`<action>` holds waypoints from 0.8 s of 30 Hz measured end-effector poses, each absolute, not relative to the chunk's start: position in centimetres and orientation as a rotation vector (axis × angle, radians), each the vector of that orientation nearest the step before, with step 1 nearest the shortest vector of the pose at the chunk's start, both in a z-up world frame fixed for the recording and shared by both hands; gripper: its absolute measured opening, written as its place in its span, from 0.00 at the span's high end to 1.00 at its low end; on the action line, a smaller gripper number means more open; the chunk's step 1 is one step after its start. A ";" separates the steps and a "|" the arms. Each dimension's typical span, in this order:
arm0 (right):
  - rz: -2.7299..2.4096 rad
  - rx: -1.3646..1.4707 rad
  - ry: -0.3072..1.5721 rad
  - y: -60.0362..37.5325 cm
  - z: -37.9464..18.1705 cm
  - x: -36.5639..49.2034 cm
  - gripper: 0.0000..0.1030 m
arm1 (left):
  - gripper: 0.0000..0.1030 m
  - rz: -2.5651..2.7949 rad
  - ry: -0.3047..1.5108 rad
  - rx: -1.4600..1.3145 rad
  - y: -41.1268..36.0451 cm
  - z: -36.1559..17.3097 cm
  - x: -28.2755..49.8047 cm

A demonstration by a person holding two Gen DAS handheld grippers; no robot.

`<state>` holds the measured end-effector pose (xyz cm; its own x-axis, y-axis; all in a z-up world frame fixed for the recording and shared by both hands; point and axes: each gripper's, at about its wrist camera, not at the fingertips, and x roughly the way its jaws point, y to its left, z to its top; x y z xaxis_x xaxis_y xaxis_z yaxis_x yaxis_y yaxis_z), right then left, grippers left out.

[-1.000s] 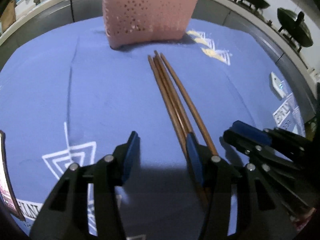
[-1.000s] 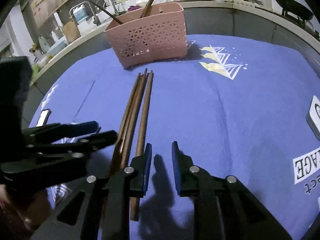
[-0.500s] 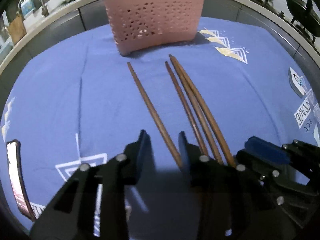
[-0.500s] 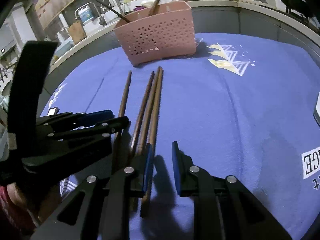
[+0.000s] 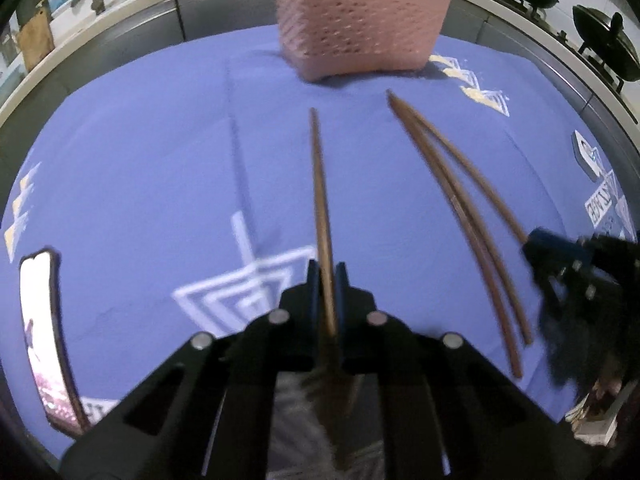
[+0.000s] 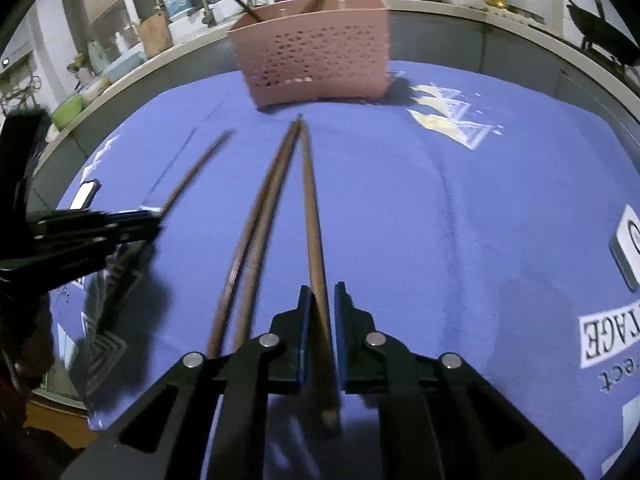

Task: Organize utensils
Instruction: 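Close the left gripper on a chopstick while the right gripper grasps another, then carry both held chopsticks to the pink basket and lower them in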

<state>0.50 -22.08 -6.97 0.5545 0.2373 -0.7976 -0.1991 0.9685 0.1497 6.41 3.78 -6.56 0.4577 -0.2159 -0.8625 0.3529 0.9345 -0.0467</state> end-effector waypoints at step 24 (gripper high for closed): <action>0.338 0.084 0.840 -21.1 -0.3 11.7 0.95 | 0.94 -0.415 0.913 0.098 3.0 -0.5 13.4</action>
<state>11.73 -21.08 -0.30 0.6173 0.3261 -0.7159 -0.2599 0.9435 0.2057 13.40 2.95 -0.54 0.5380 -0.3074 -0.7849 0.3894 0.9165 -0.0921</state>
